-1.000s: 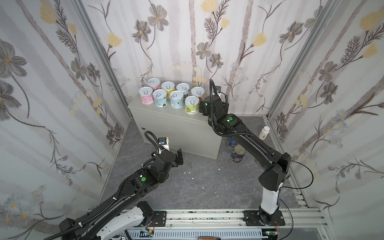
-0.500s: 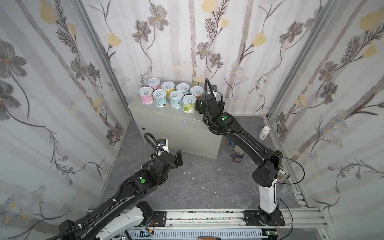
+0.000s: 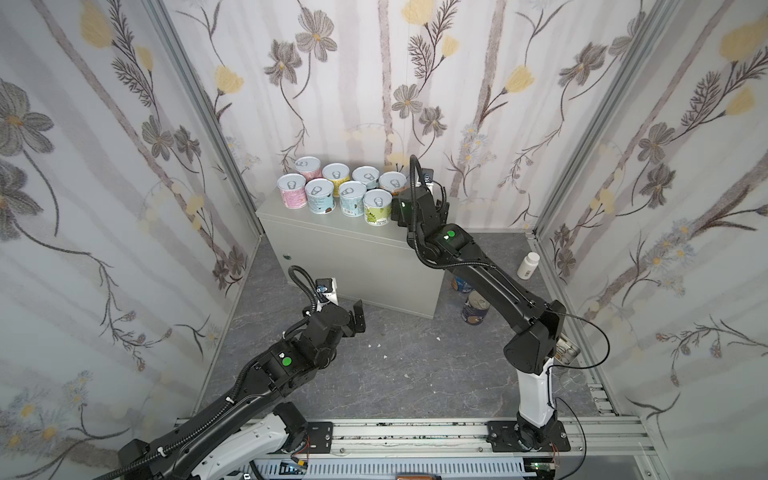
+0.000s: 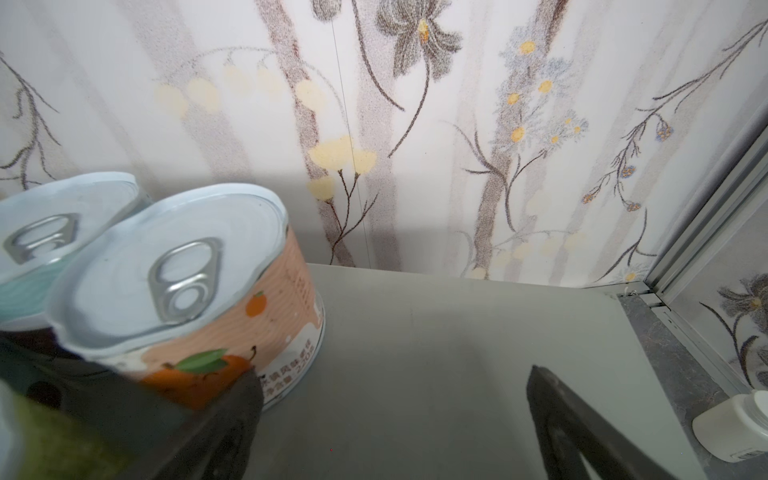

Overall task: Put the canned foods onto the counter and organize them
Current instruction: 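Lower right gripper down to the gold-lidded can on the floor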

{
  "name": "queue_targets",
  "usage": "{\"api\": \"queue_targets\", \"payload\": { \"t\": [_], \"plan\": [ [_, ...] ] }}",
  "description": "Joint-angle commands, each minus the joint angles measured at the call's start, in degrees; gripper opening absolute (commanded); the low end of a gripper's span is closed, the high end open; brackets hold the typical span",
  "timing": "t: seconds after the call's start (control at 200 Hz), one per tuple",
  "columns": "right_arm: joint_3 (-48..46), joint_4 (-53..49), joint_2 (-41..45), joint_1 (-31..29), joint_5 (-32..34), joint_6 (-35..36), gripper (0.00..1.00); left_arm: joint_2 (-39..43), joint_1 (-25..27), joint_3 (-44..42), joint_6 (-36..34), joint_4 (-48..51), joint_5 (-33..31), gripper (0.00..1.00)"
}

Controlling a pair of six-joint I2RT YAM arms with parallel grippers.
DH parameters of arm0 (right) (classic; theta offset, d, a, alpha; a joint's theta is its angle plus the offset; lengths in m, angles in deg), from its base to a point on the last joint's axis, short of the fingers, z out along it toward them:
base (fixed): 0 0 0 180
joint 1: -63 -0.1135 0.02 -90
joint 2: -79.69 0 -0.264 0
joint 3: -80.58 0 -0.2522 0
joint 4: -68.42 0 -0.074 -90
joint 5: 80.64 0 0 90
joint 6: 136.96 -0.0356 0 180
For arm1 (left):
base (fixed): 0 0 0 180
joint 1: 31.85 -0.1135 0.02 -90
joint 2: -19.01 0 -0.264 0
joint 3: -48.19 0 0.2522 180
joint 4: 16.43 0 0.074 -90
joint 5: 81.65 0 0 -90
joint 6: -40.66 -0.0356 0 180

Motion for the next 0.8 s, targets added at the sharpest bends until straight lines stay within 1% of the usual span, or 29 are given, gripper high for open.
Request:
{"api": "queue_targets", "payload": {
  "t": [0.0, 0.1, 0.17, 0.34, 0.45, 0.465, 0.685, 0.794],
  "plan": [
    [0.19, -0.04, 2.86, 0.03, 0.60, 0.92, 1.00, -0.15, -0.10, -0.28, 1.15, -1.45, 0.41, 1.00],
    [-0.85, -1.90, 5.85, 0.04, 0.27, 1.08, 1.00, -0.69, -0.10, -0.38, 1.78, -1.53, 1.11, 1.00],
    [-4.35, -1.12, 9.58, 0.00, -0.74, 1.92, 1.00, -1.28, -0.07, -0.29, 2.08, -1.54, 1.81, 1.00],
    [-20.83, 5.84, 23.07, 0.18, -5.35, 5.54, 1.00, -2.28, 0.38, -0.86, 2.78, -2.05, 2.93, 1.00],
    [-29.47, 6.61, 30.73, 0.94, -10.26, 6.55, 1.00, -2.31, 0.85, -1.78, 3.43, -2.56, 2.97, 1.00],
    [-30.81, 6.61, 32.98, 1.12, -10.86, 6.60, 1.00, -2.24, 0.91, -1.97, 3.49, -2.71, 3.07, 1.00],
    [-49.13, 6.59, 49.42, 5.15, -17.27, 3.93, 1.00, -1.92, 1.26, -6.51, 5.47, -4.90, 3.54, 1.00],
    [-57.15, 7.34, 55.62, 7.57, -20.49, 2.62, 1.00, -2.21, 1.35, -9.20, 6.45, -6.64, 3.45, 1.00]
  ]
}}
